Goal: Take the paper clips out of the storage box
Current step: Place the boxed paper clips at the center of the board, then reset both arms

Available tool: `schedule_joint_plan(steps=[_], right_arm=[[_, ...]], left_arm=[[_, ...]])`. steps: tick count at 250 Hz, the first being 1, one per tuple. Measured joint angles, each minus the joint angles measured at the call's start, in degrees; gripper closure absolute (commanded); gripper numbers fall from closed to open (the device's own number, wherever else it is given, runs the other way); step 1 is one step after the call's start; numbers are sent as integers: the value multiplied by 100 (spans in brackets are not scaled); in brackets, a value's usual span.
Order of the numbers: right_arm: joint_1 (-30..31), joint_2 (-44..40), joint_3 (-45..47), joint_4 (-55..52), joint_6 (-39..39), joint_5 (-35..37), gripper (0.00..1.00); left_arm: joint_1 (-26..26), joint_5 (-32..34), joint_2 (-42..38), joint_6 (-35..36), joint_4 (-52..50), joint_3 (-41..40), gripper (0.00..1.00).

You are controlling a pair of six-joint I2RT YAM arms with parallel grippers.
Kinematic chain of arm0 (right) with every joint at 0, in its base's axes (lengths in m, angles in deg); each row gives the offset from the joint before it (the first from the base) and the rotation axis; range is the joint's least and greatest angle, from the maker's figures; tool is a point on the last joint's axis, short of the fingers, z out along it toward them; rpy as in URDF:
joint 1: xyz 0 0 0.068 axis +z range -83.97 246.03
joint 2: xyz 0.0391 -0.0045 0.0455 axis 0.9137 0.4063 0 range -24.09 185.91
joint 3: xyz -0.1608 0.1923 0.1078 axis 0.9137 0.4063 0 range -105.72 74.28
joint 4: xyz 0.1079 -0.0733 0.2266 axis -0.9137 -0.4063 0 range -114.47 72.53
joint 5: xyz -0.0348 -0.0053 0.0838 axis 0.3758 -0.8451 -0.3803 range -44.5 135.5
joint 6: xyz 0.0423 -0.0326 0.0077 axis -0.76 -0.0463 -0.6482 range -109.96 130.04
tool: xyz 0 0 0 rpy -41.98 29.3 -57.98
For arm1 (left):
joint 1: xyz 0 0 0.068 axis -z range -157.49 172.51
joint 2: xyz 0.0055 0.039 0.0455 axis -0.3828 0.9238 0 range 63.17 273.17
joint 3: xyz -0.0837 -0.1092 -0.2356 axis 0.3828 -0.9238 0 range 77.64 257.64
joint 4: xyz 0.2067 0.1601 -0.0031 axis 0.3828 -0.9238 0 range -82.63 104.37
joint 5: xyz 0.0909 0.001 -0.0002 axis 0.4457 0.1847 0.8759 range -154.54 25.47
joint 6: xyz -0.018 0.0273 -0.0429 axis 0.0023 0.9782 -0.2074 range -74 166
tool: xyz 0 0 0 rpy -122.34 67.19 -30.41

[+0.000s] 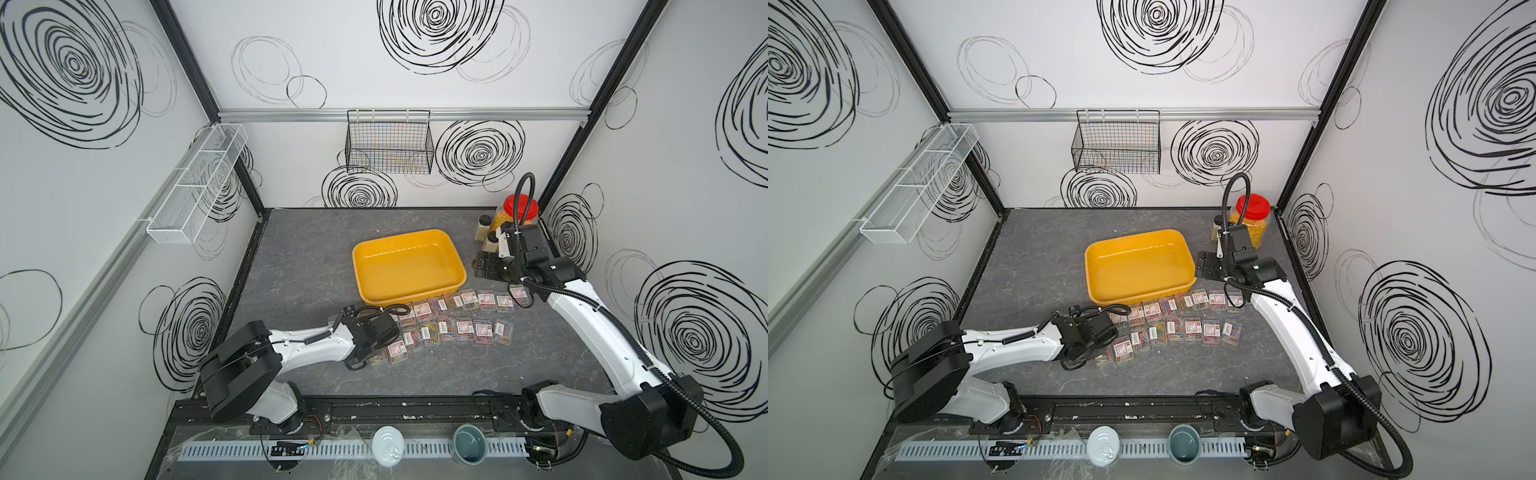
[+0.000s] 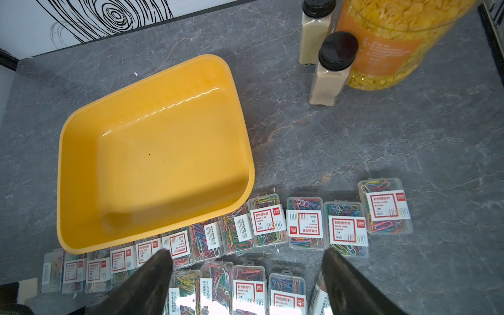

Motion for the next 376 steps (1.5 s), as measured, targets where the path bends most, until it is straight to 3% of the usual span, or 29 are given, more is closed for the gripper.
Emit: schedule_joint_plan(steps=[102, 140, 169, 210, 219, 237, 261, 302, 337, 376], right_arm=[[0, 0, 136, 0, -13, 44, 12], [-15, -2, -107, -72, -85, 146, 9], [-17, -83, -546, -66, -195, 247, 5], [-81, -367, -960, 4, -341, 334, 0], [-140, -428, -988, 48, -387, 334, 0], [-345, -540, -918, 275, -599, 302, 0], [-708, -791, -330, 973, -1163, 216, 0], [-1235, -1121, 1209, 2306, -1497, -105, 0], [-1294, -1200, 1753, 2994, -918, -103, 0], [-1366, -1147, 1917, 3580, -74, 168, 0]], left_arm=[[144, 2, 42, -31, -81, 39, 74], [144, 111, -249, -13, -452, 144, 47], [144, 503, -719, -17, -1069, 708, 22], [116, 1467, -1727, 131, -1578, 1552, 1], [61, 1690, -1969, 190, -1633, 1633, 1], [-208, 2190, -2509, 409, -1690, 1683, 1], [-940, 2664, -3169, 942, -1504, 1556, 1], [-2516, 2664, -4009, 2430, -319, 758, 1], [-3270, 2162, -3910, 3829, 789, 146, 1], [-4074, 1567, -3099, 4977, 1891, -299, 1]])
